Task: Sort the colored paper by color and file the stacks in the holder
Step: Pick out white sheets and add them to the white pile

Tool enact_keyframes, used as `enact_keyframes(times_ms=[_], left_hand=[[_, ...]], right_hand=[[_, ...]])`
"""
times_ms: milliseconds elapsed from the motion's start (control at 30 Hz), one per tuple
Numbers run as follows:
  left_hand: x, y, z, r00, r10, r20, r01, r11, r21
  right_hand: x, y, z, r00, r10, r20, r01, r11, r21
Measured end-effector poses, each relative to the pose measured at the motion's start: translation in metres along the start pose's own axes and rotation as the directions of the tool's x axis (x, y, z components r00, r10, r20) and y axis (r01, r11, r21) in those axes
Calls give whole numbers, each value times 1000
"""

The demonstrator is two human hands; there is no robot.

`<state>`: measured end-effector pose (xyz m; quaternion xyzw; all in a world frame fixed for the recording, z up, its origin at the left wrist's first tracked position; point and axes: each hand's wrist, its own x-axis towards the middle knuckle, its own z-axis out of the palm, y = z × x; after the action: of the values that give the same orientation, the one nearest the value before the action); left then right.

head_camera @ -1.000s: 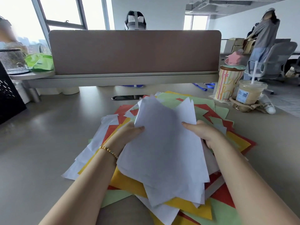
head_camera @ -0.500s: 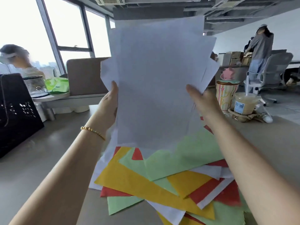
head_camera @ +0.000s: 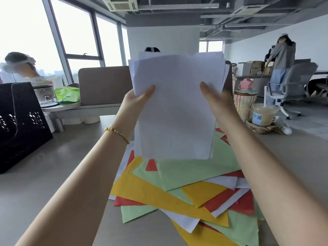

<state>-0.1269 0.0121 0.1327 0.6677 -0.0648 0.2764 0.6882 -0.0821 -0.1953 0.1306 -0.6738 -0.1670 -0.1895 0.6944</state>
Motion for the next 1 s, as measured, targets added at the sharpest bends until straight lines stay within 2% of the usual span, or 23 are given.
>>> enact_keyframes(times_ms=[67,167,233,333,433,500,633,800,900,967,1000], left_hand=[[0,0,-5,999,9,-36,-9,1000,-20],[-10,-15,-8,999,-29,-16,29,999,35],[-15,-23,-2,998,-65,5,64,993,96],[-13,-10,12,999,-23,-30,28,979,201],[-8,2,12,994,19,-109,-15,999,42],[-13,-3,5,996,3,-90,-6,1000,-29],[-33,-34,-2,990,-138,8,138,989,-61],[-49,-62,-2,965,-260,-26,259,966,-25],[-44,-65,-8,953,-294,-78,288,954,-79],[-39,-65,-18,940,-294,-171,282,955,-87],[-37,-65,-25,927,-297,-227,287,955,-80]], right_hand=[[0,-5,0,998,-61,0,61,997,55],[-4,5,-1,999,-43,19,42,997,66],[-8,10,2,999,-7,35,7,1000,9],[-10,3,10,999,0,33,2,999,-50],[-9,-14,8,997,-58,-60,57,998,-18],[-8,-8,3,997,-69,-20,67,995,-69],[-25,32,-3,995,90,45,-82,985,-151],[-40,56,2,948,307,87,-283,935,-212],[-36,55,10,935,339,106,-318,932,-173],[-36,54,16,946,283,159,-270,958,-99],[-34,59,19,946,264,190,-246,962,-116]])
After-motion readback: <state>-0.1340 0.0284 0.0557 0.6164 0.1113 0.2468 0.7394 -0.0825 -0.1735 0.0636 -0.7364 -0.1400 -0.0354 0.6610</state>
